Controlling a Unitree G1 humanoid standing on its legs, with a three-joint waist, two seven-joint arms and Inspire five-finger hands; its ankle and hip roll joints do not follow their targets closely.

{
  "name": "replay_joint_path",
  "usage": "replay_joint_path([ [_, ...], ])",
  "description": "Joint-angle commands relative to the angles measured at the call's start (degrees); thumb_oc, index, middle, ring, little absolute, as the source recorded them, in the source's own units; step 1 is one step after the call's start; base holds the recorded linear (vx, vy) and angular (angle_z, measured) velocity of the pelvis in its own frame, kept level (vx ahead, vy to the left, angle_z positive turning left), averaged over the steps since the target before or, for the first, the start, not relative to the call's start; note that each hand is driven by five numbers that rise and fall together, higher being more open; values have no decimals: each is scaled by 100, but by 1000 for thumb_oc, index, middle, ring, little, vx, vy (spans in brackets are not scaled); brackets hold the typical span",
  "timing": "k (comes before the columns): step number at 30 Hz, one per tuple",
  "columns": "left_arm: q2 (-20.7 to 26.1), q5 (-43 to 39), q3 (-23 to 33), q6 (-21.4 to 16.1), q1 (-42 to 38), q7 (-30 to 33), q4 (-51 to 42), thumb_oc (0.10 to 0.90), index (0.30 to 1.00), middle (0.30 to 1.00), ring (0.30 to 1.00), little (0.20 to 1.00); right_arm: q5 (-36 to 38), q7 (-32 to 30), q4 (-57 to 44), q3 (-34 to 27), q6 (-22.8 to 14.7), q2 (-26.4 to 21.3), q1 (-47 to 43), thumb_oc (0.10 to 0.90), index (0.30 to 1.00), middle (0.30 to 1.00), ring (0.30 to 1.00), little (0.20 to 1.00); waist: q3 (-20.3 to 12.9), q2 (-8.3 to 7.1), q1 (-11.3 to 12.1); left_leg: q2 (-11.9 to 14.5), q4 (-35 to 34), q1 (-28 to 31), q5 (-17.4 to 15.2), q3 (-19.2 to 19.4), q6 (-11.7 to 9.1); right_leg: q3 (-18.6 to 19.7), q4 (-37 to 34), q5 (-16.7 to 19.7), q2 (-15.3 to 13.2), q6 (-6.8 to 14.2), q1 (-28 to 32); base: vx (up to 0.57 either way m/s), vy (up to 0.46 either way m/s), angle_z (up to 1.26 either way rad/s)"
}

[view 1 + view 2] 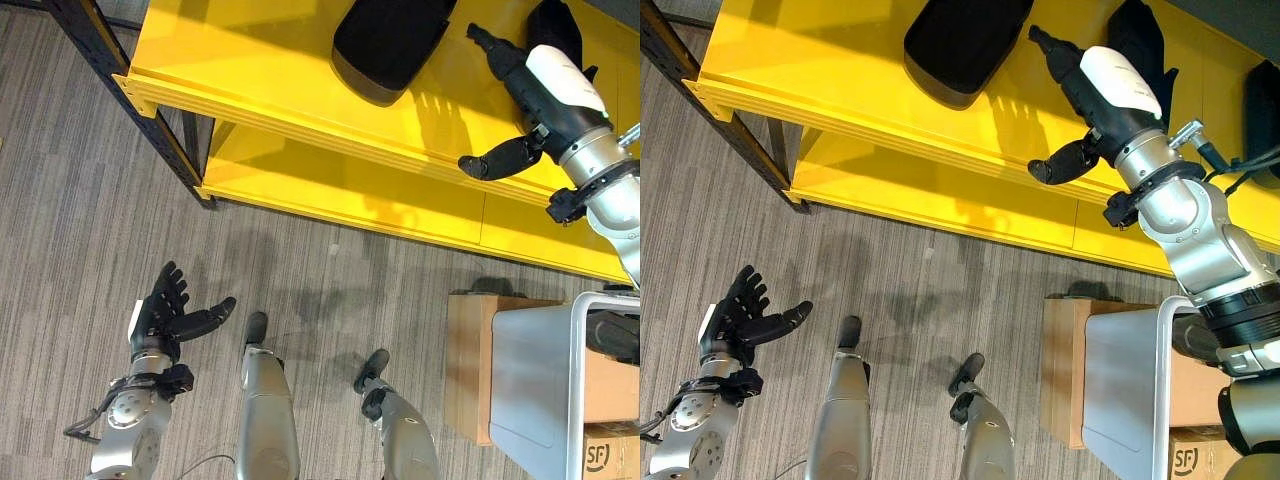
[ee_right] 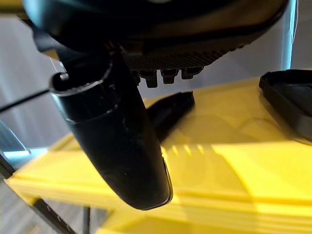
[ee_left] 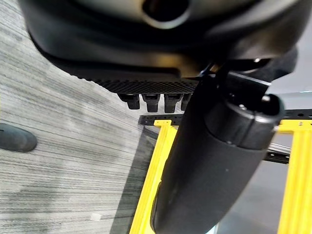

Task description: Move parts from the plastic box to the shelf.

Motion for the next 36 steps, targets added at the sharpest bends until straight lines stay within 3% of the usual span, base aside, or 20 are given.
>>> replay_joint_path([
  [1, 223, 262, 248, -393, 198, -6, -430, 900, 1000, 1000, 1000, 1000, 389, -642, -239, -701, -269, 206, -368, 900, 1000, 1000, 1000, 1000, -595, 8, -142, -191, -330, 11, 46, 5, 390, 275, 668, -887, 188, 102, 880, 19, -12, -4],
  [5, 195, 250, 224, -311, 280, 39, -455, 900, 1000, 1000, 1000, 1000, 651, -1057, -680, -1252, -376, 981, -110, 900, 1000, 1000, 1000, 1000, -775, -23, -170, -159, -438, 133, 56, 54, 391, 287, 480, -788, 210, 132, 1006, 23, -14, -1],
  [14, 173, 224, 182, -228, 386, 125, -452, 900, 1000, 1000, 1000, 1000, 1265, -1522, -657, -1373, -441, 1826, -172, 900, 1000, 1000, 1000, 1000, -968, -71, -150, -143, -637, 275, 130, 90, 374, 294, 117, -609, 265, 172, 1196, 0, 0, 0],
  [26, 345, 58, 75, -169, 402, 242, -551, 900, 1000, 1000, 1000, 1000, 3305, -1760, 489, -710, -675, 2934, -1239, 900, 1000, 1000, 1000, 1000, -1056, -167, -28, -120, -1026, 397, 329, 188, 362, 346, -362, -262, 350, 215, 1302, 1, 1, -3],
  [36, 423, -33, -5, -200, 331, 312, -573, 900, 1000, 1000, 1000, 1000, 3992, -1981, 1516, -609, -818, 3546, -2174, 900, 1000, 1000, 1000, 1000, -993, -196, 122, -152, -1211, 374, 432, 212, 348, 331, -668, -50, 383, 262, 1344, -1, 2, 0],
])
